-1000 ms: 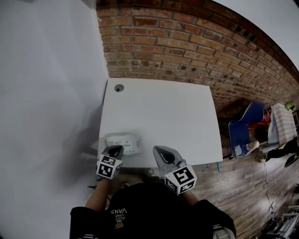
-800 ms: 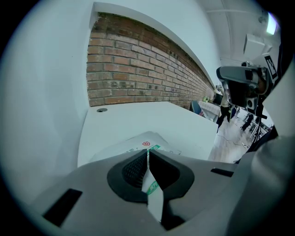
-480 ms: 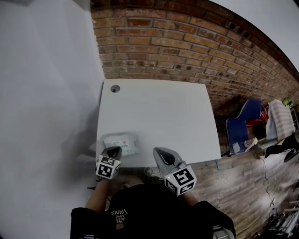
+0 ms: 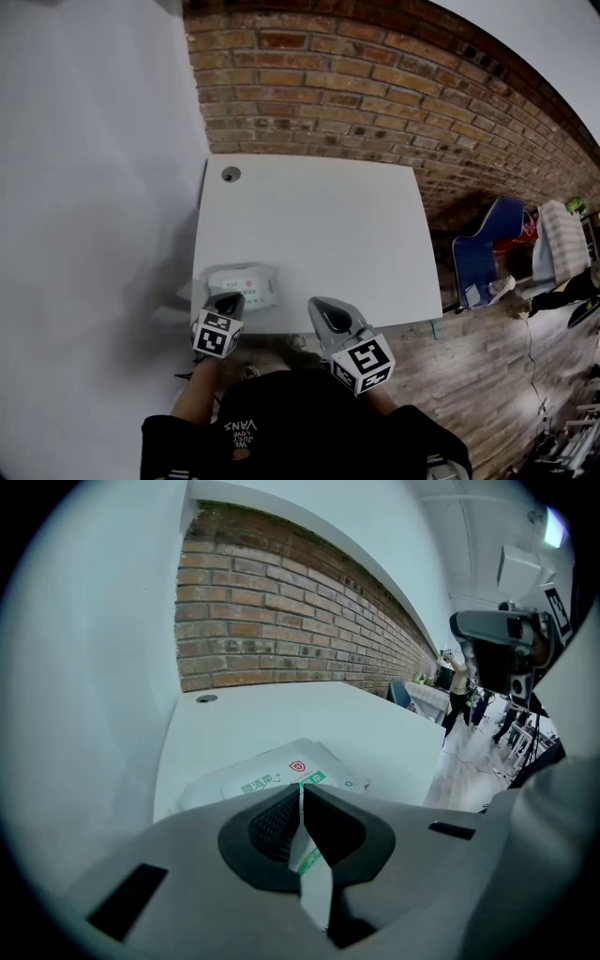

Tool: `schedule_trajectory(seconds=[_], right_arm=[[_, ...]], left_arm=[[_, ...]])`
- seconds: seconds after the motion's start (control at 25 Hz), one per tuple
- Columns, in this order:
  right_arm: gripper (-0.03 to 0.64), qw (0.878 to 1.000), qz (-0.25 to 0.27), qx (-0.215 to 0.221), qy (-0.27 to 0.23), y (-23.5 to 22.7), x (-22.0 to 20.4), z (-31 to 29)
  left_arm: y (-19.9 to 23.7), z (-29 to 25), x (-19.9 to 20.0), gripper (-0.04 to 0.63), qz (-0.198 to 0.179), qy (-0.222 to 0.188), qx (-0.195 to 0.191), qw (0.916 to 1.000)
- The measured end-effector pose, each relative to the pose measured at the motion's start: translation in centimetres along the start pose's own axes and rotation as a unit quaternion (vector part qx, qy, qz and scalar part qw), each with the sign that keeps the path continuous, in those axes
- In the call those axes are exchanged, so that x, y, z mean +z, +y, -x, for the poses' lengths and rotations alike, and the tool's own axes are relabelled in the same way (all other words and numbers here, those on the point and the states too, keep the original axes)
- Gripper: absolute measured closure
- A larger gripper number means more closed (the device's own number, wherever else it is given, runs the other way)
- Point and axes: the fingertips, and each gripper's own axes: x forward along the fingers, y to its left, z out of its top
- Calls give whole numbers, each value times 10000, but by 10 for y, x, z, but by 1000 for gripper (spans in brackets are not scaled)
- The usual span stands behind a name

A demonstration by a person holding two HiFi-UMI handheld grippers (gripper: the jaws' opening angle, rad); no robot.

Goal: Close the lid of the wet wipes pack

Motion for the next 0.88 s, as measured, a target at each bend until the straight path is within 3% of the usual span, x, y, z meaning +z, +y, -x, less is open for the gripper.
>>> schedule_trajectory(seconds=[0.88], right_arm=[[618,9997,64,193,125,0,3,-25]], left_arm=[[-2,-4,-4,581,45,269,-61,9996]])
